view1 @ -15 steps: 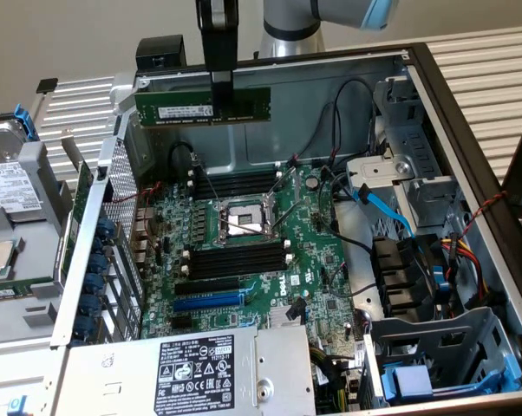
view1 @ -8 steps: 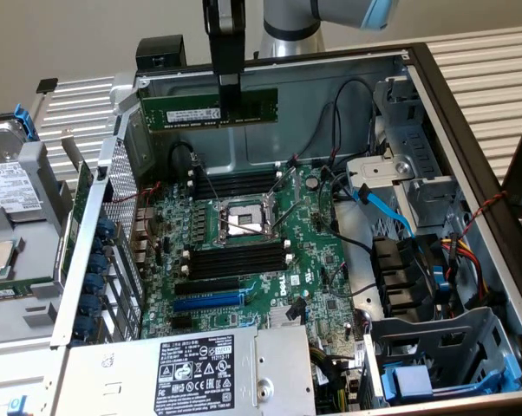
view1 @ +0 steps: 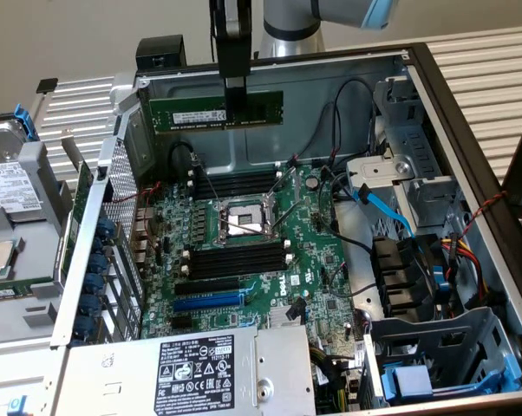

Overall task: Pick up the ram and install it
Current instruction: 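Insert the ram into the slot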

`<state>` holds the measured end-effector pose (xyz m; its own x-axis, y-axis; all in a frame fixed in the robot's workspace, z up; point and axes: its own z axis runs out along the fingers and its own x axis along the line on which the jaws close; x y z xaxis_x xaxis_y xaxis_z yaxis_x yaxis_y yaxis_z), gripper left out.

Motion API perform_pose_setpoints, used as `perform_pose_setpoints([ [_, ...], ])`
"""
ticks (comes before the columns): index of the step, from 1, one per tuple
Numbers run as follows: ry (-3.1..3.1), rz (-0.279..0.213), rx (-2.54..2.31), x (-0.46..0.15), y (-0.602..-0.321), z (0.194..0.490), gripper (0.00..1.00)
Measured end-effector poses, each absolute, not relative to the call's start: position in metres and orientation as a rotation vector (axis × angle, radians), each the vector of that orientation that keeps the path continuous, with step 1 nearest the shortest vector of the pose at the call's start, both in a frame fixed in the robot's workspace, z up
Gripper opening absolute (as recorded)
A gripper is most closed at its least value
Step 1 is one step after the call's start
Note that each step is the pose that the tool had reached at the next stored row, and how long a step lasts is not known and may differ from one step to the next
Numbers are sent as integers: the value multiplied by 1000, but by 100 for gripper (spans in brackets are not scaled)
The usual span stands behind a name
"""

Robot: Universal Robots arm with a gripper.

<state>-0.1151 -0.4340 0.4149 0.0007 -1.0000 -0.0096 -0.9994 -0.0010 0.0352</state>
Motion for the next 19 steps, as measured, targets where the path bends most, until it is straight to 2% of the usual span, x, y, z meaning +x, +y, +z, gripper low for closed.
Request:
perform_pose_setpoints([
  [19,-2205,-48,2213,-107,-431,404,13],
])
